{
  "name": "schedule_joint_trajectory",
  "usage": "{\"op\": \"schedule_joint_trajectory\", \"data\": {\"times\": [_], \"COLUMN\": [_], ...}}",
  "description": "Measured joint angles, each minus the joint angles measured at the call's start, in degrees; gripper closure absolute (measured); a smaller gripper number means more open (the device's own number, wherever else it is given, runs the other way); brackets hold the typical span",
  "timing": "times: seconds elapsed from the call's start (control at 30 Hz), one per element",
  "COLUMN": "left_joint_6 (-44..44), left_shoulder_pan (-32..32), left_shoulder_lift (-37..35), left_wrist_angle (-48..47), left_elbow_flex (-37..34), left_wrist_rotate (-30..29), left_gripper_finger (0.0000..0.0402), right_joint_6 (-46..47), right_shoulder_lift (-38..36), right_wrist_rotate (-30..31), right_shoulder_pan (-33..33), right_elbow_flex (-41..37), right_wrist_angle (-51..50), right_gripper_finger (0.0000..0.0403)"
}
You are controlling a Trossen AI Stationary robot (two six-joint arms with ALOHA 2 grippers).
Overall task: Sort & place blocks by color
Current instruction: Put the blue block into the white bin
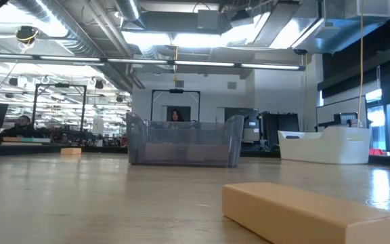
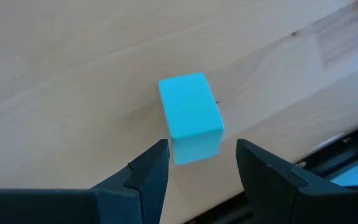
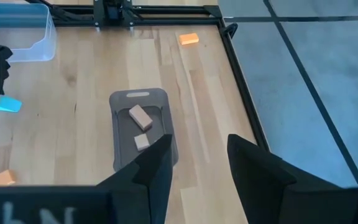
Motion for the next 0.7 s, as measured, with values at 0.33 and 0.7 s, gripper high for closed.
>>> {"op": "schedule_joint_trajectory", "data": {"times": [0.33,0.7], "left_joint_6": [1.30,0.31], "left_shoulder_pan": [0.84,2.22], "left_shoulder_lift": [0.00,2.77], "left_wrist_angle": [-1.27,0.06], "left_elbow_flex": [0.00,-0.02], "left_wrist_rotate": [0.47,2.21], "left_gripper_finger": [0.0223,0.0223], "right_joint_6": [-1.00,-1.02], "right_shoulder_lift": [0.00,0.02], "right_wrist_rotate": [0.00,0.02], "right_shoulder_pan": [0.01,0.00], "right_elbow_flex": [0.00,0.00], "right_wrist_angle": [0.00,-0.02], "right_gripper_finger": [0.0248,0.0248]}}
